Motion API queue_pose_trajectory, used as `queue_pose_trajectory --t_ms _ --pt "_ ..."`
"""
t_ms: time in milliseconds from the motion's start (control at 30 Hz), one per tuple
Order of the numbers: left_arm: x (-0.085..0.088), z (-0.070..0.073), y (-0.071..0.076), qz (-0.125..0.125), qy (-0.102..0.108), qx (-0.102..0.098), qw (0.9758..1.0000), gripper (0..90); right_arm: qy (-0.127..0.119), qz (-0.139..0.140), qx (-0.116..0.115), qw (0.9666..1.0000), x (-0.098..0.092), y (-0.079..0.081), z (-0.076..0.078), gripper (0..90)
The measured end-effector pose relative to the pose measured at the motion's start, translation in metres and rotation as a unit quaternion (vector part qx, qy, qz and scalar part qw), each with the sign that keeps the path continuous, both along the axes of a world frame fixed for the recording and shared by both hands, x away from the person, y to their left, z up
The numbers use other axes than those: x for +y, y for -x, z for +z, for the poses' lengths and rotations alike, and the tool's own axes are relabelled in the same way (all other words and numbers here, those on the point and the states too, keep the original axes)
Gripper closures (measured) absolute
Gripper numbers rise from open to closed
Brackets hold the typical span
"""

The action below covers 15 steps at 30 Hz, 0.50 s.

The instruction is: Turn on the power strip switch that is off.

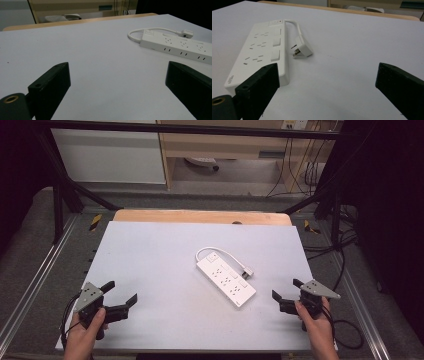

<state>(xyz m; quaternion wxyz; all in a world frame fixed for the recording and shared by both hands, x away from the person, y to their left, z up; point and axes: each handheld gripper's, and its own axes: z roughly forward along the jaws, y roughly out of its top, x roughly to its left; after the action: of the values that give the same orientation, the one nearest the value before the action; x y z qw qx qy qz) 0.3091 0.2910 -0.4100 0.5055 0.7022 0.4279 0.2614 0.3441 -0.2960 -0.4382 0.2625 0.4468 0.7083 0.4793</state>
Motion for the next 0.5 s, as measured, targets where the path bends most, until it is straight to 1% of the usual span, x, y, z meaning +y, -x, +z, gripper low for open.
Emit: queue_pose_trajectory --t_ms 67,167,233,367,500 --pt "-0.0011 -0.0007 0.0 -0.002 -0.001 0.003 1.0 6.1 -0.003 0.001 -0.001 1.0 0.0011 0.0 0.0004 4.8" --pt "-0.0019 -0.0006 0.0002 -0.003 -0.006 0.002 1.0 6.0 -0.005 0.0 -0.001 1.0 0.0024 0.0003 0.0008 4.3" --pt "-0.0027 -0.0007 0.0002 -0.004 -0.009 0.002 1.0 6.0 -0.002 -0.001 -0.002 1.0 0.0021 0.0004 0.0008 4.3" --pt "-0.0029 -0.0013 0.0001 -0.004 -0.008 0.005 0.9999 6.0 -0.006 -0.006 -0.006 0.9999 0.0003 0.0014 0.002 4.3" --pt "-0.0029 -0.0015 0.0002 -0.005 -0.011 0.007 0.9999 6.0 -0.005 -0.008 -0.007 0.9999 -0.0004 0.003 0.0033 4.1"
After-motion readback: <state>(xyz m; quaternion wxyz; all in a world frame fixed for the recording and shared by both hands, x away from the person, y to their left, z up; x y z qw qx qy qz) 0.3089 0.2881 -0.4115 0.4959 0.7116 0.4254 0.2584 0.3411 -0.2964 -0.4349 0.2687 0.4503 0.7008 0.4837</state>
